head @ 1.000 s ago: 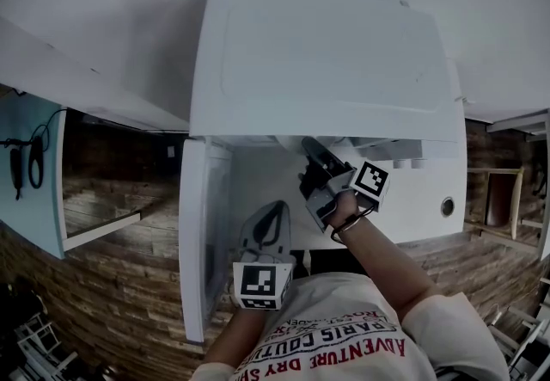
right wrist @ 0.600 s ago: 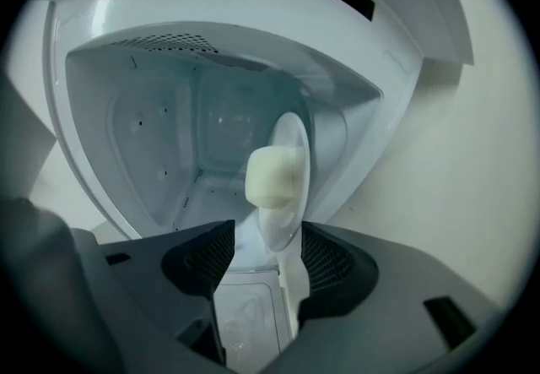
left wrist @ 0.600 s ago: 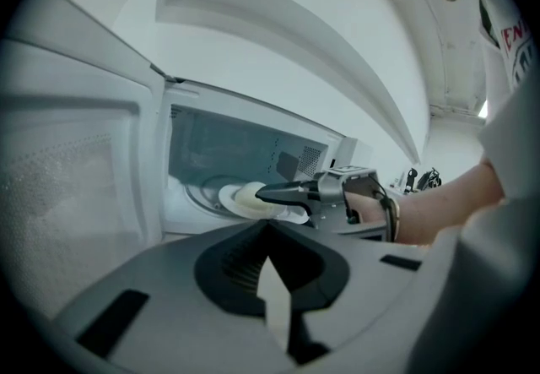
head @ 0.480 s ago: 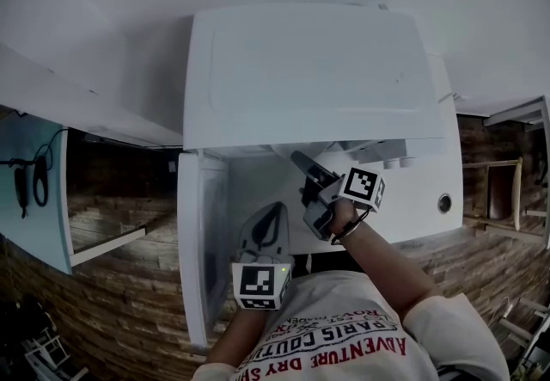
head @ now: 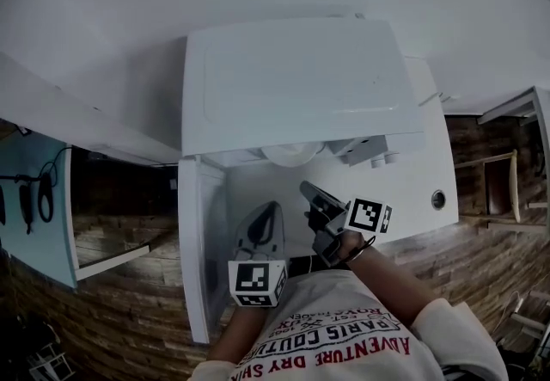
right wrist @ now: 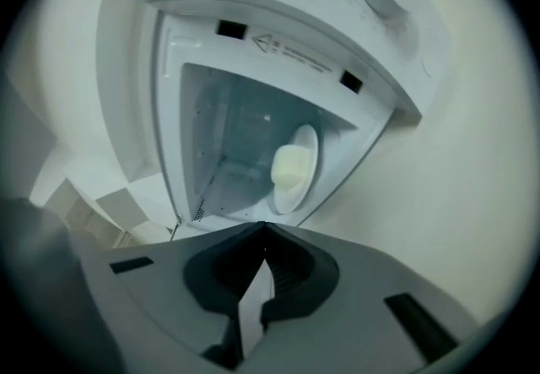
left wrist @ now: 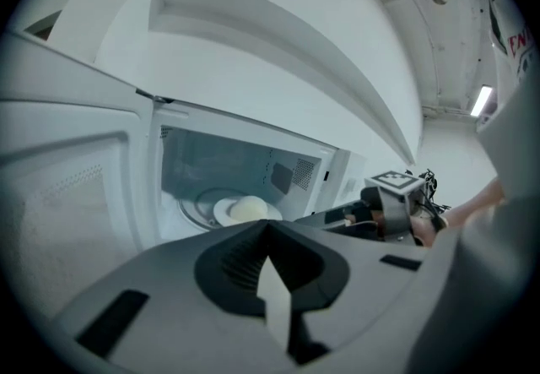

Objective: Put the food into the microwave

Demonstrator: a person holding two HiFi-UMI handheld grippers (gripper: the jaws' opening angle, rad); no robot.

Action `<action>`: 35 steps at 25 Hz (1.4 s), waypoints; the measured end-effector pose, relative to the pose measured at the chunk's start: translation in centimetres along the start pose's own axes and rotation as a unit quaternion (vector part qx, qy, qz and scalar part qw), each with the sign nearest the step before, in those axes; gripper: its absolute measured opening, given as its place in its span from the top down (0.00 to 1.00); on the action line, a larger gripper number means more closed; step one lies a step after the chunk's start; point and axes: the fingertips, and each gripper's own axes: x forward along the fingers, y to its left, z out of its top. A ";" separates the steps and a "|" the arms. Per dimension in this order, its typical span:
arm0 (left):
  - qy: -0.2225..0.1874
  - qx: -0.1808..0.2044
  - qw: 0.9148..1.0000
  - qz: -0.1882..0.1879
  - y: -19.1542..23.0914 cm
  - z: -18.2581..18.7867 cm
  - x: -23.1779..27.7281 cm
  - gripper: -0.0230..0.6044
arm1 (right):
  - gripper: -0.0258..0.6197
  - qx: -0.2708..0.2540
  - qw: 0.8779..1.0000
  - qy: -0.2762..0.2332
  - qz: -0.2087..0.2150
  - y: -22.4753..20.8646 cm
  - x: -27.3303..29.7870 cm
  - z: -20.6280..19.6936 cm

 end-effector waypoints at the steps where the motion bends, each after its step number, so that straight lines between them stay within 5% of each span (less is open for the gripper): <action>1: -0.004 0.001 1.000 -0.001 -0.1 0.3 0.0 0.96 | 0.94 -0.017 1.000 -0.008 0.012 0.9 -0.4 0.2; 7: -0.035 0.019 0.999 -0.012 -1.0 3.5 -0.7 0.96 | 0.94 -0.140 0.989 -0.051 0.017 5.7 -2.9 2.0; 10: -0.057 0.036 0.998 -0.017 -1.6 5.6 -1.2 0.96 | 0.94 -0.242 0.968 -0.069 -0.003 8.4 -4.3 2.8; 12: -0.071 0.049 0.996 -0.018 -1.8 6.9 -1.6 0.96 | 0.94 -0.344 0.935 -0.085 -0.024 10.1 -5.0 3.3; 16: -0.094 0.073 0.993 -0.011 -1.5 9.0 -2.3 0.96 | 0.94 -0.528 0.840 -0.113 -0.059 12.9 -5.9 3.2; 18: -0.101 0.082 0.992 -0.007 -1.6 9.6 -2.7 0.96 | 0.94 -0.562 0.817 -0.120 -0.057 13.9 -6.1 2.7; 25: -0.098 0.084 0.992 -0.004 -1.2 9.3 -2.6 0.96 | 0.94 -0.591 0.795 -0.106 -0.081 13.5 -5.2 1.7; 35: -0.094 0.078 0.992 -0.007 -1.1 8.2 -2.7 0.96 | 0.94 -0.596 0.793 -0.084 -0.096 12.9 -4.3 0.9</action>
